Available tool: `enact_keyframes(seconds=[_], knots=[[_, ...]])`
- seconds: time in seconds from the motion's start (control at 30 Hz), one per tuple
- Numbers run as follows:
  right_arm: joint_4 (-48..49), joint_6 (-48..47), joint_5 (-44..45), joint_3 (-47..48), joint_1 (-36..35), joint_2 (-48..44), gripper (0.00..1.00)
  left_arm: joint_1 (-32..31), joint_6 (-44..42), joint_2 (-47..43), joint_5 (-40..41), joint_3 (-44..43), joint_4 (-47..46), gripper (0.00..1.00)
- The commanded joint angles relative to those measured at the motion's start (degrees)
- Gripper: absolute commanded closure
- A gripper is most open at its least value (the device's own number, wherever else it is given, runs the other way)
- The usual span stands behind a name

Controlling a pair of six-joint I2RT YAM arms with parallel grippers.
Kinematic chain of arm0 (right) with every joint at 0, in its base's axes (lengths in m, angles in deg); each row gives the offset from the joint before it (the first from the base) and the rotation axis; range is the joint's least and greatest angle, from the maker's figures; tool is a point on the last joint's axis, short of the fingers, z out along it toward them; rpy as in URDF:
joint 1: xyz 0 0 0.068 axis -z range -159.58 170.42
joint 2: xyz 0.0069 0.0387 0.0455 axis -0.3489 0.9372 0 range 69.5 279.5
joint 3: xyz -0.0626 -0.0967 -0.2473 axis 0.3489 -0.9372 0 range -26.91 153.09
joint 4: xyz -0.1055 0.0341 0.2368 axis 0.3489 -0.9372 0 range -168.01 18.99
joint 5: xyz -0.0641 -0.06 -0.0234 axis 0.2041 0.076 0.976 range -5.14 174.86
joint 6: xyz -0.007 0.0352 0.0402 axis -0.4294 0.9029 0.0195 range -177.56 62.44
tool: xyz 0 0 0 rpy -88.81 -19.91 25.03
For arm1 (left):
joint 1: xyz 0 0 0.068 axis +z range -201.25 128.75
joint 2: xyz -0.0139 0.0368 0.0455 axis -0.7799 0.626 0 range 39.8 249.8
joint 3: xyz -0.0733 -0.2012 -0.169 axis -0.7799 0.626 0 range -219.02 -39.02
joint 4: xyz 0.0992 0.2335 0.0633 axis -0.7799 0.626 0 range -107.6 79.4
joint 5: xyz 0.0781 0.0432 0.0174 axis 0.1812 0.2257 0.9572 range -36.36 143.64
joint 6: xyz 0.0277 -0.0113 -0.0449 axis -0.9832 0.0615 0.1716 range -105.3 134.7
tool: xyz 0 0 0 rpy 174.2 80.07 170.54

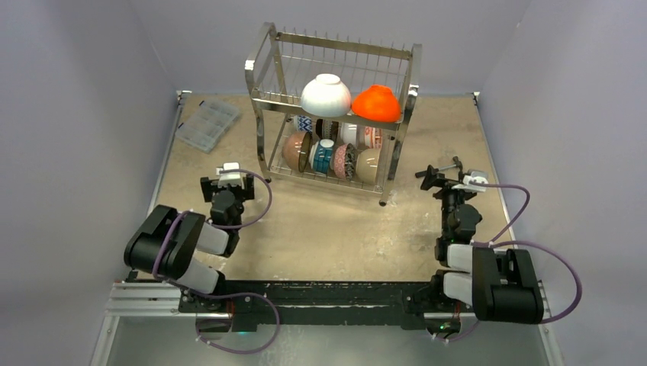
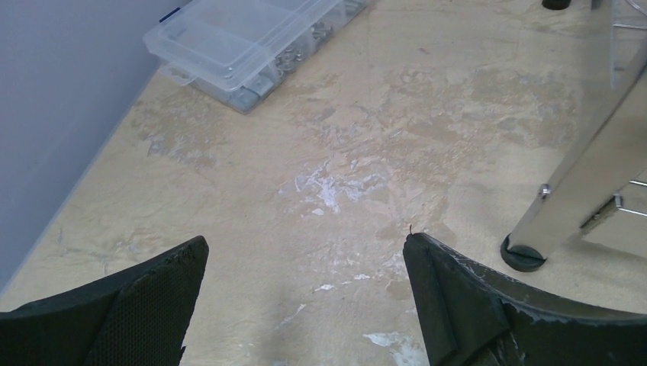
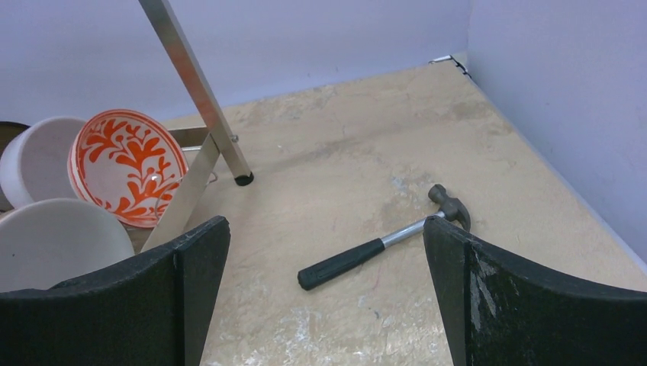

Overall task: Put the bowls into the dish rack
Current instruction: Reset both arms

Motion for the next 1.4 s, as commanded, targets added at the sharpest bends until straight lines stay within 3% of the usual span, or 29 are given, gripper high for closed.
enact_keyframes(seconds=[0.0,0.07,0.17,0.5,0.67,0.83,1.37], knots=[[12.14,-2.8,-2.19,0.22,0.17,4.2,0.01,2.45,-0.5,6.57,-4.63,-0.37,-13.72,0.01],[14.32,-3.5,-3.07,0.54,0.16,5.91,0.01,2.87,-0.57,9.48,-4.79,-0.53,-17.35,0.01],[16.65,-4.89,-3.81,0.65,0.17,8.28,0.01,4.02,0.67,10.78,-5.83,-2.14,-14.77,0.01],[39.17,-5.46,-8.08,-1.36,0.12,25.32,0.01,4.74,2.59,10.66,-2.8,-5.17,-8.93,0.01],[29.42,-5.59,-5.12,1.93,0.08,22.39,0.01,4.75,2.52,10.76,-2.44,-5.26,-8.85,0.01],[9.39,-8.85,-5.04,11.82,-2.18,21.29,0.01,4.73,2.6,10.7,-2.35,-5.28,-8.7,0.01],[9.32,-9.2,-5.32,12.22,-2.38,21.81,0.01,4.75,2.55,10.74,-2.35,-5.53,-8.31,0.01]])
